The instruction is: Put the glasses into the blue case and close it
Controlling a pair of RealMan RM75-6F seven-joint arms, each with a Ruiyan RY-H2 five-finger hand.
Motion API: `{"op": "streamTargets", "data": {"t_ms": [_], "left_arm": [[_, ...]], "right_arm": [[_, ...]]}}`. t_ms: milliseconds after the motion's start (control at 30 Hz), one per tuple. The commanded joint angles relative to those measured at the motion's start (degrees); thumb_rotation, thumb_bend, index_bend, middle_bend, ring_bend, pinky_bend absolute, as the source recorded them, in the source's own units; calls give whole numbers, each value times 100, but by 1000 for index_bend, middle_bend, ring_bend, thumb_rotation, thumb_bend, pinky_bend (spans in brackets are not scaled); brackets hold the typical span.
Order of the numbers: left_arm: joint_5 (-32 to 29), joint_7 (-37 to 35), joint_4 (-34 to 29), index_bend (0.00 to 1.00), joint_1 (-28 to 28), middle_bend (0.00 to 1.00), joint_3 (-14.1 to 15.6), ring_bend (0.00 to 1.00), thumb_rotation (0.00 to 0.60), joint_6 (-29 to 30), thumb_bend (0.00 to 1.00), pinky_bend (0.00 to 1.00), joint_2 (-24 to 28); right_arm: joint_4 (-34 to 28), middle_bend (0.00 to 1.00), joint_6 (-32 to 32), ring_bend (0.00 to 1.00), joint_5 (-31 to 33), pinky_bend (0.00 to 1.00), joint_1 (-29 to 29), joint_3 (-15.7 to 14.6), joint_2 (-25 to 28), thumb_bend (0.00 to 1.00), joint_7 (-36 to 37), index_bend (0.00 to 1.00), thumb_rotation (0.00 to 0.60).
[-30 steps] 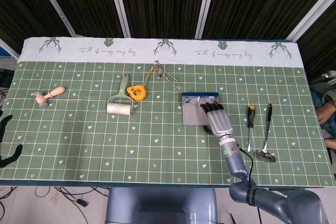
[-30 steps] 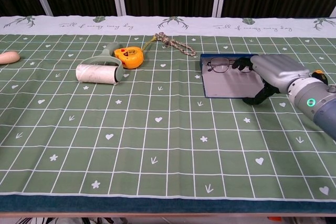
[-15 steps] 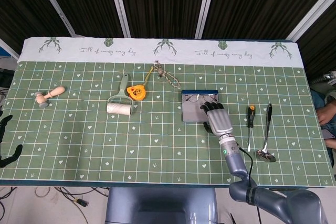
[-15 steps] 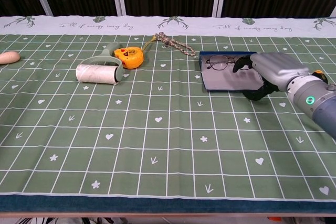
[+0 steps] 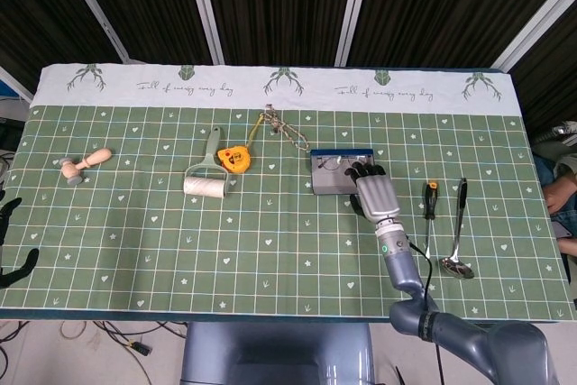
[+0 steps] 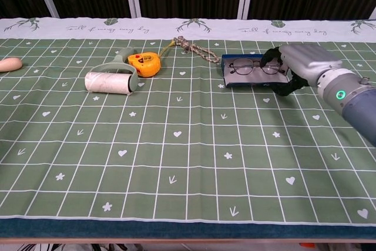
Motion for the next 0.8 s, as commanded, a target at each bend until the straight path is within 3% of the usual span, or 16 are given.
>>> {"op": "streamTargets", "data": {"t_ms": [33,367,800], "left_arm": [[-3,2,-4,98,-1,0,0,0,600,-5,316,0,4],[-24,8,-32,98,-3,0,-6,0,600,-11,316,0,14],[-15,4,-10,99,2,0,0,0,600,-4,316,0,9]], "right_arm": [[218,235,-102,228,48,230,143,117,-83,511,38,309,600],[706,235,-365,227,94,231,393,207,-248,486,128,358,600],[535,234,-408,227,114,231,382,184,-142,484,98,517,600]]}}
